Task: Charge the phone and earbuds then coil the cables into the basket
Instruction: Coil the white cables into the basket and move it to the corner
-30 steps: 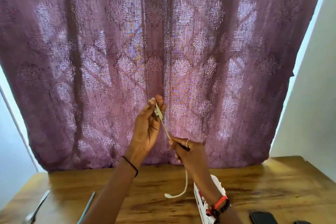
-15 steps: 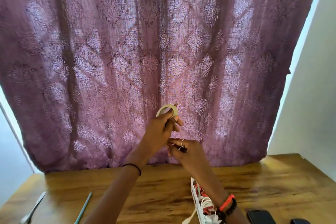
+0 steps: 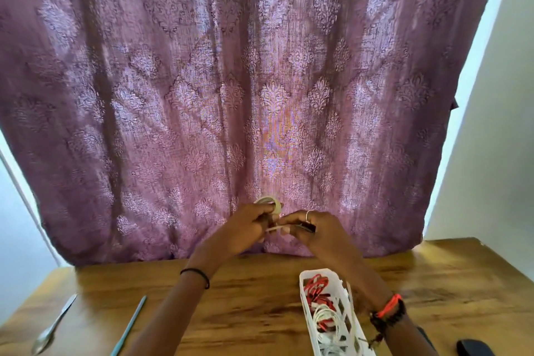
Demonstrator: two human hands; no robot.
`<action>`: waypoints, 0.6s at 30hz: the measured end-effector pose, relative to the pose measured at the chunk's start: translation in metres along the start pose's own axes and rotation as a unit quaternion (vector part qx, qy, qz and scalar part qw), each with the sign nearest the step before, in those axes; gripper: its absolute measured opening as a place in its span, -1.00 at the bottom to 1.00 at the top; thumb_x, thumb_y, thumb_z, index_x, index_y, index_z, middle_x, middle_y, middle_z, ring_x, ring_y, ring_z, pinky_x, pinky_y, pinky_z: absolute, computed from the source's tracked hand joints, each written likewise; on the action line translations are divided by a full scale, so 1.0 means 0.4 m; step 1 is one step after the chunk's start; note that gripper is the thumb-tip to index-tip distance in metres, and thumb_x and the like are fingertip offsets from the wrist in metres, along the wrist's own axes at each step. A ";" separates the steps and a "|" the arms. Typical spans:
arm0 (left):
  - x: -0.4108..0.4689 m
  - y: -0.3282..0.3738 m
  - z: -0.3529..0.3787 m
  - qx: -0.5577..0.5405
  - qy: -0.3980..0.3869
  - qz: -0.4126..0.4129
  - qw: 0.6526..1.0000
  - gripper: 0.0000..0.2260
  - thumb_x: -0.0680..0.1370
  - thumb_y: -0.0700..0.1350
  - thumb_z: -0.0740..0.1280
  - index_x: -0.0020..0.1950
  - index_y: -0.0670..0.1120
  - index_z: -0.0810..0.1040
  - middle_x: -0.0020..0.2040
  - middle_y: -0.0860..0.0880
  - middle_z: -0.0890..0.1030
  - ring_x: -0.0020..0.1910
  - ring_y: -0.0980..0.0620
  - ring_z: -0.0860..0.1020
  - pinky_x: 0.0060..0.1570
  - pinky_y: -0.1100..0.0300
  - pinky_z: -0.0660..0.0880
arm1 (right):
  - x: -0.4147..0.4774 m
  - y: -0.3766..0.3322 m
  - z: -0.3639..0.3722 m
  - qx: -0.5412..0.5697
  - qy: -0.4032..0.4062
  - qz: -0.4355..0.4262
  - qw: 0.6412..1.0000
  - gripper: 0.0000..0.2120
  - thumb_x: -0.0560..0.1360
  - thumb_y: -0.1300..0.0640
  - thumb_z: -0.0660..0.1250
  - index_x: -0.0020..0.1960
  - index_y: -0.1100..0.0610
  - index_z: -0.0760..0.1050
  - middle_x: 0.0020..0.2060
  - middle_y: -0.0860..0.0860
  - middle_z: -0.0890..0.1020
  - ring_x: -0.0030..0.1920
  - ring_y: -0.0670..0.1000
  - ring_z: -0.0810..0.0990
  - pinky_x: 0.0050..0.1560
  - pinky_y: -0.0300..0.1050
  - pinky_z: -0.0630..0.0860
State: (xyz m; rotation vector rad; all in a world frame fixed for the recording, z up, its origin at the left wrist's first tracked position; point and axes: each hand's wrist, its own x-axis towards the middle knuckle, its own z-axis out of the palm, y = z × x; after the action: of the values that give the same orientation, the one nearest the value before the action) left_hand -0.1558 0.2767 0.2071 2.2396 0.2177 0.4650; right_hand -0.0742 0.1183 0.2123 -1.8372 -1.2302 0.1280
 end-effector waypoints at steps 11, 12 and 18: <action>-0.049 0.013 0.079 -0.124 -0.053 -0.023 0.991 -0.76 0.60 -0.10 0.19 0.00 -0.23 0.57 -0.39 0.01 0.47 -0.51 0.19 0.35 -0.37 0.37 0.33 | 0.002 0.079 -0.075 -0.118 0.038 -0.112 0.986 -0.85 0.43 0.15 0.38 -0.04 0.03 0.67 -0.17 -0.05 0.70 -0.06 -0.10 0.46 -0.12 -0.37 0.39; -0.049 0.015 0.092 -0.134 -0.067 -0.027 0.988 -0.79 0.60 -0.13 0.19 0.06 -0.19 0.57 -0.39 0.06 0.45 -0.50 0.19 0.34 -0.40 0.41 0.32 | 0.001 0.085 -0.078 -0.151 0.052 -0.137 0.978 -0.84 0.42 0.07 0.35 -0.07 0.01 0.68 -0.16 -0.04 0.70 -0.07 -0.08 0.44 -0.13 -0.29 0.42; -0.056 0.018 0.148 -0.296 -0.077 -0.083 0.948 -0.83 0.59 -0.18 0.19 0.03 -0.14 0.58 -0.46 0.14 0.41 -0.50 0.23 0.30 -0.46 0.40 0.29 | -0.017 0.132 -0.072 -0.229 0.131 -0.184 0.947 -0.82 0.40 -0.03 0.30 -0.09 -0.10 0.66 -0.19 -0.07 0.52 -0.19 -0.12 0.39 -0.26 -0.22 0.43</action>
State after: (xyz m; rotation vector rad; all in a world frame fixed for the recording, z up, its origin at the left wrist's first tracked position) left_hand -0.1527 0.2239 0.1717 1.6411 0.1564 0.2200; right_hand -0.0260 0.0896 0.1894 -1.8860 -1.4666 -0.6376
